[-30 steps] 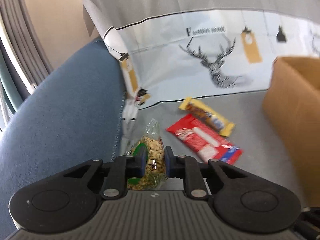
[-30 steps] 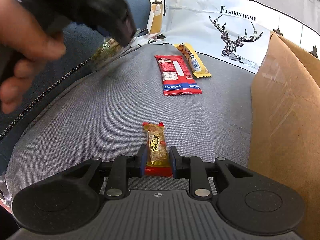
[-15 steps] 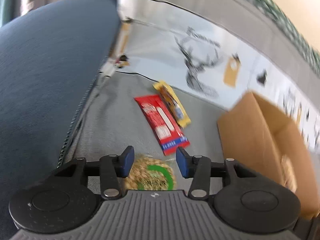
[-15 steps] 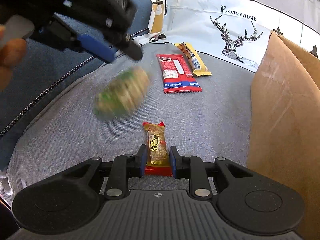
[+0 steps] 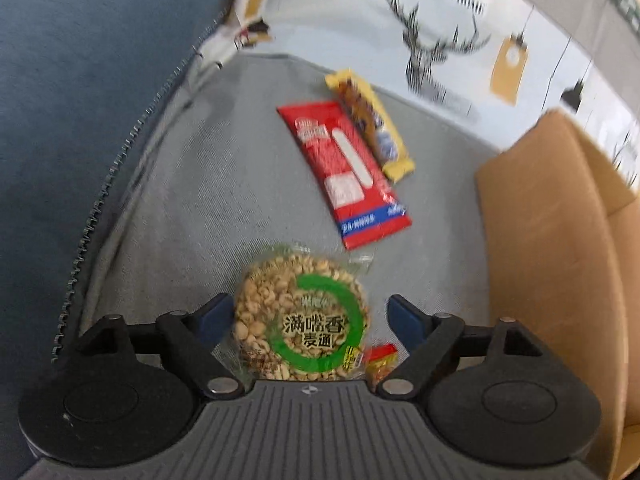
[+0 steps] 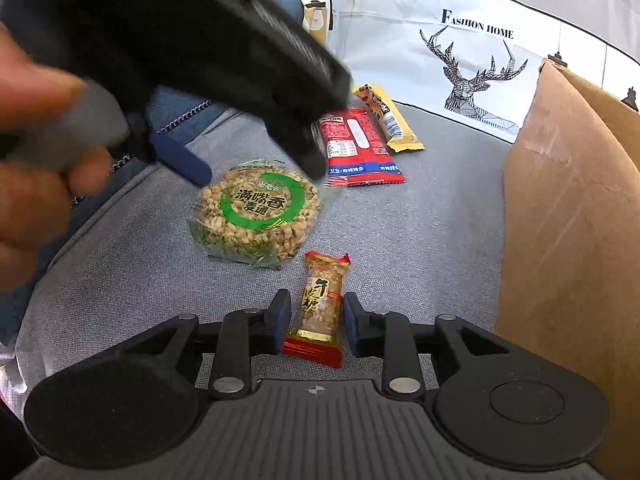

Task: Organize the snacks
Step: 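Grasp the small gold-red snack bar with the right tool while the left tool grasps the round nut cake, then carry the gold-red bar with the right tool while the left tool carries the nut cake over the box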

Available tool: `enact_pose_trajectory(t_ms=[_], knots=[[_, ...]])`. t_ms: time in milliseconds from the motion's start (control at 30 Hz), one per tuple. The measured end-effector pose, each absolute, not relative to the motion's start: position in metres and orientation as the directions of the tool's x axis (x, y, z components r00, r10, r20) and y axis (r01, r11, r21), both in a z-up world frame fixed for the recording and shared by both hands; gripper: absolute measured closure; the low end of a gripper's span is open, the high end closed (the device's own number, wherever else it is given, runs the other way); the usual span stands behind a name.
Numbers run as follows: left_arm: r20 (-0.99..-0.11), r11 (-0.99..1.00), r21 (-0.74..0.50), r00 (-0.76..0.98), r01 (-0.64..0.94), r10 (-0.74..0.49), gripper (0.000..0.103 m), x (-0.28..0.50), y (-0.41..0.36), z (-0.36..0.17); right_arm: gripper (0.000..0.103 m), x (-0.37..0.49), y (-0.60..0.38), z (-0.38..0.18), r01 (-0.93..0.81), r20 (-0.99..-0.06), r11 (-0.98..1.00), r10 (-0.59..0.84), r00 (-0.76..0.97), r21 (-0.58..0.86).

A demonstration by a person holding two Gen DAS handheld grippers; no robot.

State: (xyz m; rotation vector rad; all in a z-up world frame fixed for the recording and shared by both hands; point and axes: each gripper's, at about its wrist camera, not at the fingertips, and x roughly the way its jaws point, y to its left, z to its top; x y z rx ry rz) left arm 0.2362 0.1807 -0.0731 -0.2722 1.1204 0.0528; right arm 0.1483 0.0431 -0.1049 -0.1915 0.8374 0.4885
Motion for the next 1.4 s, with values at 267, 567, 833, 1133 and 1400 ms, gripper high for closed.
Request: enact_pose_trajectory(t_ms=[267,567,833,1133,1400], knots=[[-0.921,0.988,-0.086,0.388,-0.131,-0.029,0.007,0.241,0.17,-0.092,0.079,0.148,0.042,-0.104,-0.482,-0.747,0.875,0.339,0.572,0.028],[-0.899,0.985,-0.06,0.438,-0.163,0.017,0.018,0.238,0.178,-0.083,0.072,0.149,0.042,-0.105,-0.484,-0.742,0.875,0.335,0.581,0.016],[-0.919,0.975,-0.041,0.391,-0.22,0.049,0.018,0.237,0.19,-0.088,0.084,0.147,0.038,-0.099,-0.478,-0.709,0.878,0.353,0.61,0.026],[-0.922,0.977,-0.024,0.382,-0.213,0.061,0.018,0.24,0.188,-0.093,0.072,0.153,0.039,-0.104,-0.472,-0.739,0.881,0.339,0.582,0.033],[-0.923,0.981,-0.004,0.379,-0.195,0.072,0.017,0.241,0.184,-0.095,0.069,0.153,0.039,-0.105,-0.461,-0.738,0.887,0.333,0.586,0.035]])
